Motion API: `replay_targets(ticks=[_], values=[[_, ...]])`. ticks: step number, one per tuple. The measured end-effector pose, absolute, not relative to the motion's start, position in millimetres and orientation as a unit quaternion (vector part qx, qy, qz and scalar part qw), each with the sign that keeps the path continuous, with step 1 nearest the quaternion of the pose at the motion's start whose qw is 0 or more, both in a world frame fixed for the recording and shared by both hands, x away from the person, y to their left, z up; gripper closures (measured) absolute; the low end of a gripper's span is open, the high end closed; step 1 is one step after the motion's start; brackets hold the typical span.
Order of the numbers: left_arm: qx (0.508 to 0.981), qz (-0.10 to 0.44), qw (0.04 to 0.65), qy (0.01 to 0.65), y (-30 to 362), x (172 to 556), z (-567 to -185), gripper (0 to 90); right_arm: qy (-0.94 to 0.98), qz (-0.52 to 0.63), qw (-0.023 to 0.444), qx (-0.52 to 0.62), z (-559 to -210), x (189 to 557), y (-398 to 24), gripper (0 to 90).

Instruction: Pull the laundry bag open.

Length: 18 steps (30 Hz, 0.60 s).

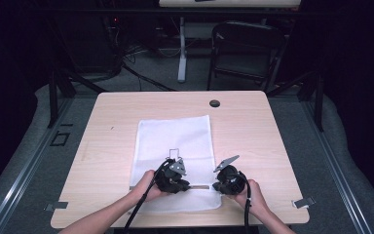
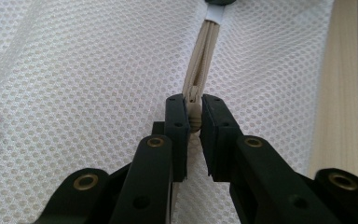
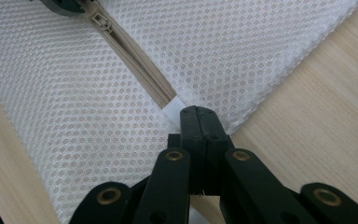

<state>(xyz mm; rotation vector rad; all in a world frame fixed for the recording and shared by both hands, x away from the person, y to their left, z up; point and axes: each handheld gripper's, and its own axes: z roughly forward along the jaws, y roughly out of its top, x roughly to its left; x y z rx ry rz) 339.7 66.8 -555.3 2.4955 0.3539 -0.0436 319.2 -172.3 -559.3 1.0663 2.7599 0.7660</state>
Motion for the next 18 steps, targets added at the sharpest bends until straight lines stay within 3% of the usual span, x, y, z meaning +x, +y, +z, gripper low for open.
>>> replay_targets(ticks=[18], values=[[0.942,-0.012,0.307,0.137,83,338,-552,81.5,0.902,0.252,0.043,0.349,-559,319,-172,90.0]])
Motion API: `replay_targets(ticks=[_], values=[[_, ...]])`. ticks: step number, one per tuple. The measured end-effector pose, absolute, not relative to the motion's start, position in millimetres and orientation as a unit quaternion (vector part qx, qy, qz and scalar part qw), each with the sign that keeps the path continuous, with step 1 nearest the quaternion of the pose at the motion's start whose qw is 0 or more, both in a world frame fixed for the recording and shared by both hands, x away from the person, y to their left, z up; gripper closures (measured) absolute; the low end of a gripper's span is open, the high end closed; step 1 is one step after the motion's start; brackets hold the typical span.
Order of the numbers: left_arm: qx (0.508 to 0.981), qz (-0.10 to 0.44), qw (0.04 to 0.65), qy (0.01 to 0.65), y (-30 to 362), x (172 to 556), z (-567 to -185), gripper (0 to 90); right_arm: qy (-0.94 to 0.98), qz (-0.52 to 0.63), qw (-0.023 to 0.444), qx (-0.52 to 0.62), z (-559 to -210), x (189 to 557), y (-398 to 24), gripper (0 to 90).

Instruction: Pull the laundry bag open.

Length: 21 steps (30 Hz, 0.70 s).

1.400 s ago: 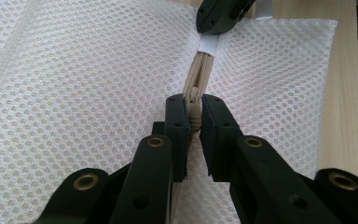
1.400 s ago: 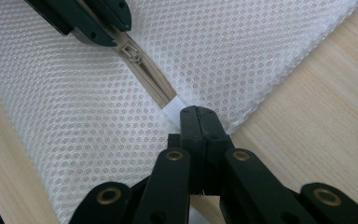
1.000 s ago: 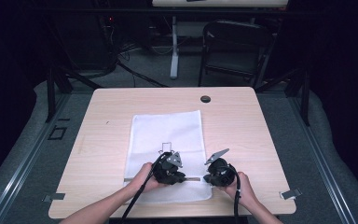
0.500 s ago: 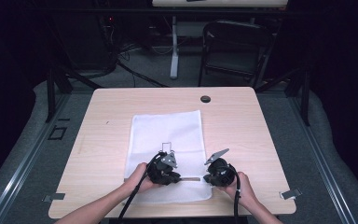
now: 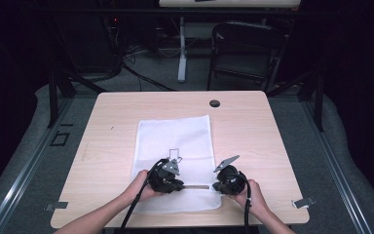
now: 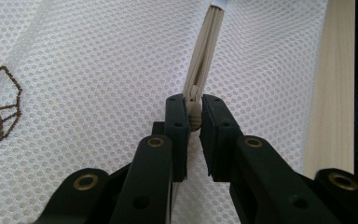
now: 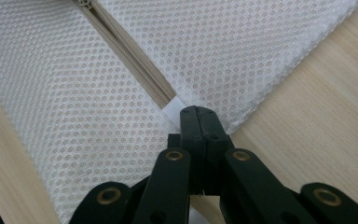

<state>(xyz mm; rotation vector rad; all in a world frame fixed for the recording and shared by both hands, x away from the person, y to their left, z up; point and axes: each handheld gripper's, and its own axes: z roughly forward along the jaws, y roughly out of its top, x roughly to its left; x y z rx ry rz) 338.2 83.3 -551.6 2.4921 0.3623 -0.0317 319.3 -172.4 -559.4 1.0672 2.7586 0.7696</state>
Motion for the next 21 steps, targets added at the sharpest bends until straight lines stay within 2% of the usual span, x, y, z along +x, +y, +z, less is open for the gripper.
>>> replay_targets(ticks=[21], values=[[0.940,-0.011,0.307,0.146,107,336,-551,81.5,0.903,0.249,0.043,0.348,-559,319,-173,90.0]])
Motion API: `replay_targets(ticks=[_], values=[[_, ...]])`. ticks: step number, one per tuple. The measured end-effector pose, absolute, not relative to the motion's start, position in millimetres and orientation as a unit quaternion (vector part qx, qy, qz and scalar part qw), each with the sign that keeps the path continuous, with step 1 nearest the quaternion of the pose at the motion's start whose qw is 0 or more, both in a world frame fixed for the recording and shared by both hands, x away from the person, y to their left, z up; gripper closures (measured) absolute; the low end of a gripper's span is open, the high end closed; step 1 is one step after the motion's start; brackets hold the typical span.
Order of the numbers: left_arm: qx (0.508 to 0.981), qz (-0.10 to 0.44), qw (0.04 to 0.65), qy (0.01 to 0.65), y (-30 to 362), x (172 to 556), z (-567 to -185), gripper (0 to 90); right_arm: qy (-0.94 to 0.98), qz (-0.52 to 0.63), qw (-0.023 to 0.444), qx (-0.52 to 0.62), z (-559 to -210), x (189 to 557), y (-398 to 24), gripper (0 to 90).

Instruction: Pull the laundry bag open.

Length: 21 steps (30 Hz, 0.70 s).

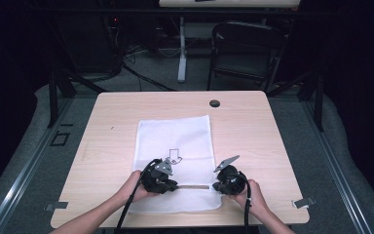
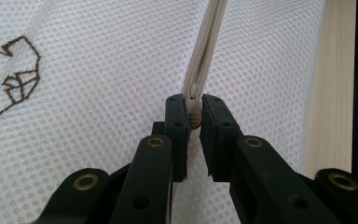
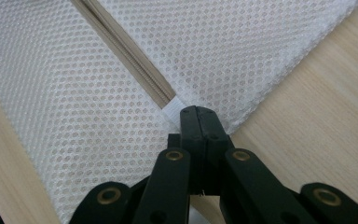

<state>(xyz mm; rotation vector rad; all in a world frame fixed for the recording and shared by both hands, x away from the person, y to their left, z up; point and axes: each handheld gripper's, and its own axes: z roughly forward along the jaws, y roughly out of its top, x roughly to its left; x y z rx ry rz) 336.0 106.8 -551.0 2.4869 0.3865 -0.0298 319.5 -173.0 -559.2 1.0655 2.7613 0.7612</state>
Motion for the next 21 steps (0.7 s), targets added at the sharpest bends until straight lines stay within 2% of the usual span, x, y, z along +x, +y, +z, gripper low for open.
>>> replay_targets(ticks=[21], values=[[0.940,-0.015,0.307,0.148,124,334,-549,81.4,0.900,0.252,0.042,0.353,-559,319,-172,90.0]])
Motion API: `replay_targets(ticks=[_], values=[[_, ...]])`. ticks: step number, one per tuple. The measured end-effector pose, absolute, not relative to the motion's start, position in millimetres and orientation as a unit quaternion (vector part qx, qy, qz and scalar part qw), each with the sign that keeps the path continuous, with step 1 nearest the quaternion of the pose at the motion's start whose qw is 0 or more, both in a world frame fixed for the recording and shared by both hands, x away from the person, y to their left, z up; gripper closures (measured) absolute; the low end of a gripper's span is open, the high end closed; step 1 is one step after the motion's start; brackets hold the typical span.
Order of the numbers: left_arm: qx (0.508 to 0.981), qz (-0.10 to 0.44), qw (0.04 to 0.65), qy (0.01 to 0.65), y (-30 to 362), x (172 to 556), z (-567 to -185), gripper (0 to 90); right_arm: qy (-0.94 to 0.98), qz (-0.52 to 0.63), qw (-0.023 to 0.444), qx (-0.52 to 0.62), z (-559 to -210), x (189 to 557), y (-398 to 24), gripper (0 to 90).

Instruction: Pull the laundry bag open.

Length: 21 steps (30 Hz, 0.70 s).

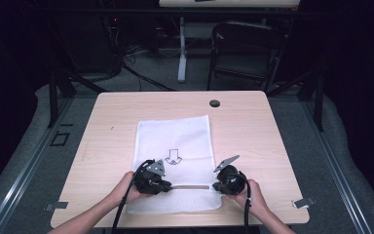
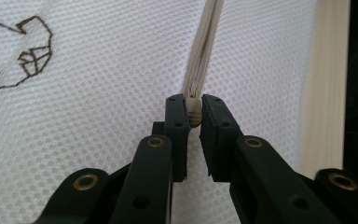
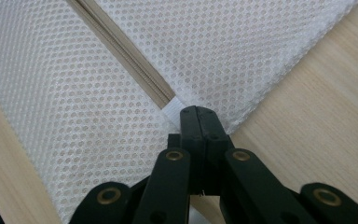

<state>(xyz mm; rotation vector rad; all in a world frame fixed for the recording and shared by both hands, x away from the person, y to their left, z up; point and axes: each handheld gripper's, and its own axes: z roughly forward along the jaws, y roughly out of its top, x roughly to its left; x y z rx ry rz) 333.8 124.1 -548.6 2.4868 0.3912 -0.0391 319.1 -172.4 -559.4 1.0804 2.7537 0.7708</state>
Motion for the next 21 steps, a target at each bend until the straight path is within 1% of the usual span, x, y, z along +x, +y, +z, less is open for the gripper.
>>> replay_targets(ticks=[9,13,15,21], values=[[0.942,-0.016,0.301,0.145,128,334,-548,81.4,0.900,0.254,0.046,0.352,-560,318,-174,90.0],[0.938,-0.021,0.306,0.161,140,335,-549,81.4,0.898,0.258,0.040,0.356,-560,319,-174,90.0],[0.939,-0.021,0.303,0.163,143,334,-549,81.4,0.898,0.255,0.045,0.355,-560,318,-174,90.0],[0.937,-0.022,0.305,0.167,149,332,-548,81.4,0.899,0.250,0.041,0.357,-559,320,-173,90.0]])
